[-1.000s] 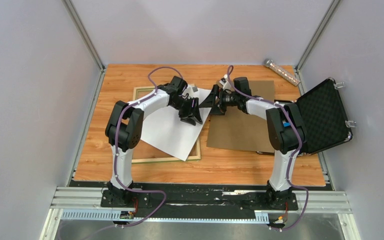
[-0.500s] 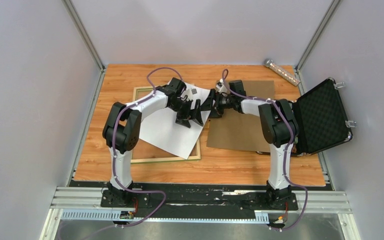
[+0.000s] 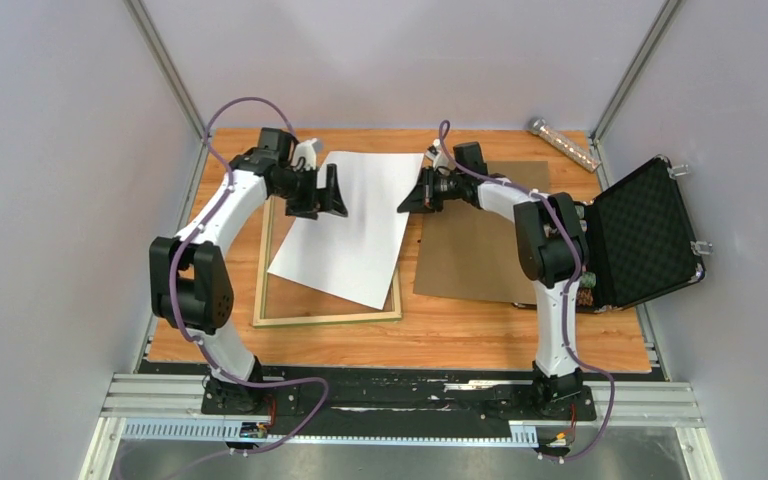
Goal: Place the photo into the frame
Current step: Turn over the photo from the photo frame, then pick up the photo frame item at the center of the board.
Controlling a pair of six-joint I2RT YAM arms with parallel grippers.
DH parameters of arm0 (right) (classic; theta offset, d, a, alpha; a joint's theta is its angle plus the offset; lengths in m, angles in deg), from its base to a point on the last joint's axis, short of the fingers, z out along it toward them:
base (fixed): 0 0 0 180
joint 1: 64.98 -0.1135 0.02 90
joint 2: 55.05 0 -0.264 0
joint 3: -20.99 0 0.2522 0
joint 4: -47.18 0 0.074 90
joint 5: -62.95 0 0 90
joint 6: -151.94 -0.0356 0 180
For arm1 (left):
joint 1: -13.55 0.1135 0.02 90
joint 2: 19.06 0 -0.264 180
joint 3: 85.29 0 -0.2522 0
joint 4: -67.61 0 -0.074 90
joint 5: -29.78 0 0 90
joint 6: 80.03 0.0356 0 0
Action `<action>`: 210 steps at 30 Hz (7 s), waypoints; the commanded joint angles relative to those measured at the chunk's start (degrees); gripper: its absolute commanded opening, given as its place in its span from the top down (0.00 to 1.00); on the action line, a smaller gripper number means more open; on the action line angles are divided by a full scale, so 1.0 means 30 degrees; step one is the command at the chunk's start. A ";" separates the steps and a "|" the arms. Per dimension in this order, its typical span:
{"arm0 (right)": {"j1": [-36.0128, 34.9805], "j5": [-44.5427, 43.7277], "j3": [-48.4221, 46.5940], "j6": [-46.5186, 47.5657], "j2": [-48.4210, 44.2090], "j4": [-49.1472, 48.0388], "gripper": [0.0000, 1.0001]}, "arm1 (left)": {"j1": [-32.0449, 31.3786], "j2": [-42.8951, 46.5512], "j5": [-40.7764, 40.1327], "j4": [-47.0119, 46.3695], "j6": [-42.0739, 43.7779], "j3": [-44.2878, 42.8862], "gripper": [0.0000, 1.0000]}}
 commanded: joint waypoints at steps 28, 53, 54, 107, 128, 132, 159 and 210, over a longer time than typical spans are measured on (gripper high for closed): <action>-0.0553 0.1344 -0.8927 0.7437 0.3114 1.2760 1.00 | 0.1213 0.3452 -0.5906 0.1065 0.3133 0.0689 0.01; -0.2193 -0.0557 -1.4695 0.6363 0.7075 1.3996 1.00 | 0.1470 0.4012 -0.6041 0.0570 0.3200 0.1207 0.01; -0.2245 -0.0600 -1.4701 0.6235 0.7100 1.3870 1.00 | 0.1475 0.4011 -0.6022 0.0592 0.3198 0.1202 0.01; -0.2583 -0.2063 -0.8266 0.1191 0.4360 0.6581 0.93 | 0.1887 0.4331 -0.5635 0.0467 0.3050 0.1452 0.00; -0.2583 -0.4187 -0.7130 0.2114 0.2254 0.7115 0.32 | 0.2002 0.4685 -0.5687 0.0515 0.3138 0.1461 0.00; -0.2594 -0.5576 -0.6783 0.2830 0.1324 0.7607 0.30 | 0.2033 0.4707 -0.5828 0.0547 0.3138 0.1358 0.00; 0.3690 -1.0949 0.6864 1.0670 -1.5921 0.7668 0.12 | -0.1766 0.7515 -0.3180 -0.3110 0.3911 0.2858 0.00; 1.3326 -0.0384 0.8904 1.1614 -1.1314 0.7607 0.66 | -0.8833 -1.1821 -0.0393 -0.5743 -0.1487 -0.6365 0.00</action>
